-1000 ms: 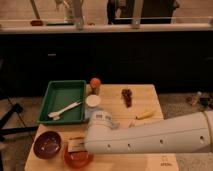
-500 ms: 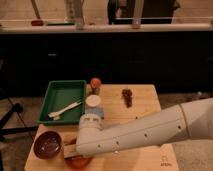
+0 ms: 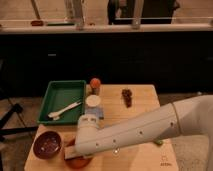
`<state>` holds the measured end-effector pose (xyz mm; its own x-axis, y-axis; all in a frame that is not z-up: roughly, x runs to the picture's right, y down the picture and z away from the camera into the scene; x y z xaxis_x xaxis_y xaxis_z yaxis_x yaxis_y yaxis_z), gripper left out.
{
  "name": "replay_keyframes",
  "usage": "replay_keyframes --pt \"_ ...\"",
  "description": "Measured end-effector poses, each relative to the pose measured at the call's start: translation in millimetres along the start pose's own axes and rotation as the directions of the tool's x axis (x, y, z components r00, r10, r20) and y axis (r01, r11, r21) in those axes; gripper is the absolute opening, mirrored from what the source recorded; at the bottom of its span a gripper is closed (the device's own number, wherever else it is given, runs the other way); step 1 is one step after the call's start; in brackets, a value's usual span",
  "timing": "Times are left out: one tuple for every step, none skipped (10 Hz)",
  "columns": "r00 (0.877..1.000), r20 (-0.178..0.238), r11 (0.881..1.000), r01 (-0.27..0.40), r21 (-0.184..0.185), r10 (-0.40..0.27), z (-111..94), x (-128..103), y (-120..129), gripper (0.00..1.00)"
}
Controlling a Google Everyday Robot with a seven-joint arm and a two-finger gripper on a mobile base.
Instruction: Place eraser in red bowl
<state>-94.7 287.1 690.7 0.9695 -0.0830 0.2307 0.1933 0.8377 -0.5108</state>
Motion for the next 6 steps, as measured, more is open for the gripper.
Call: replay_keyframes --pt "1.0 0.0 1.0 -0.002 0.0 0.002 0.0 0.8 0.0 0.18" --pt "1.0 0.0 1.0 0.0 0.0 0.0 0.1 0.0 -0.1 0.26" --pt "1.0 0.001 1.0 0.001 0.0 -0.001 0.1 -0.7 0.0 0.35" --pt "1.0 0.0 1.0 0.001 0.0 -0.001 0.1 -0.3 0.0 0.47" --pt "1.0 0.001 1.0 0.001 0.0 -0.001 0.1 -0.3 0.0 0.56" --pt "1.0 0.001 1.0 0.001 0.0 -0.001 0.1 -0.3 0.0 0.66"
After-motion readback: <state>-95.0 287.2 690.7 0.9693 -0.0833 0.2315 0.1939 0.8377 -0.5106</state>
